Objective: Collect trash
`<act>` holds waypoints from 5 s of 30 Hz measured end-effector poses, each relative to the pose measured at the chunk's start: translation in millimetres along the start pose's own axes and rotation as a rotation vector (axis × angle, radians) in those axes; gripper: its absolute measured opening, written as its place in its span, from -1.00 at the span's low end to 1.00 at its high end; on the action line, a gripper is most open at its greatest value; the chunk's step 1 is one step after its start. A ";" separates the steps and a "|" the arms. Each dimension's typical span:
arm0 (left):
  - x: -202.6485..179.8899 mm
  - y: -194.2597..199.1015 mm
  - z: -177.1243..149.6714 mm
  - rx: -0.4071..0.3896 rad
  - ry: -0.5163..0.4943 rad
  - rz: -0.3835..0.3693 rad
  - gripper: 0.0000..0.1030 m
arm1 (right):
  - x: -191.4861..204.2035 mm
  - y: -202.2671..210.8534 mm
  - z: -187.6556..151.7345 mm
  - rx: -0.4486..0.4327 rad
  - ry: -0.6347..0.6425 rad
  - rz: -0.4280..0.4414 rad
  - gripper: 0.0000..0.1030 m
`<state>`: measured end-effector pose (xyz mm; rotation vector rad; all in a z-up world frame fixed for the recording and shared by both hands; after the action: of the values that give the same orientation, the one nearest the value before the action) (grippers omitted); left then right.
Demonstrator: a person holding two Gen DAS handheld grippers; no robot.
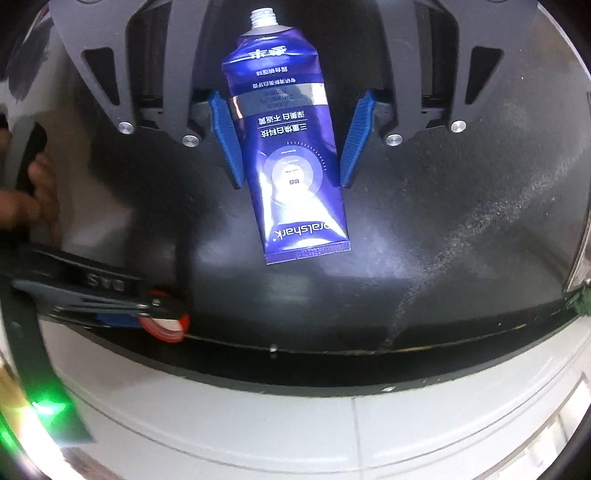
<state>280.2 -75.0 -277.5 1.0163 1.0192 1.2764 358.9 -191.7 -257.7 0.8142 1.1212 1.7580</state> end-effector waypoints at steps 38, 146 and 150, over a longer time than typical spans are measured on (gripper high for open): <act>54.3 9.6 -45.8 0.015 -0.878 -0.108 0.78 | 22.3 157.8 -196.0 -0.030 -0.251 -0.111 -0.03; 328.2 221.0 -367.4 -0.145 0.379 0.157 0.87 | 435.3 188.4 -147.9 -0.094 0.285 0.092 0.86; 270.6 227.5 -286.5 -0.163 0.236 0.096 0.87 | 323.4 225.1 -144.3 -0.157 0.063 -0.042 0.86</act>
<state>-45.2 209.2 -134.6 0.8105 1.0343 1.5598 32.0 4.6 -82.5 0.6402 1.0193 1.8218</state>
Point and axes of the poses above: each gripper's, at about its wrist camera, not at the fingertips, and y roughly against the way its jaws point, x to its left, z to its top, the point moved 8 cm from there along -y, roughly the way its jaws point, and after that the axes turned 9 degrees about x, right-handed, at the moved point
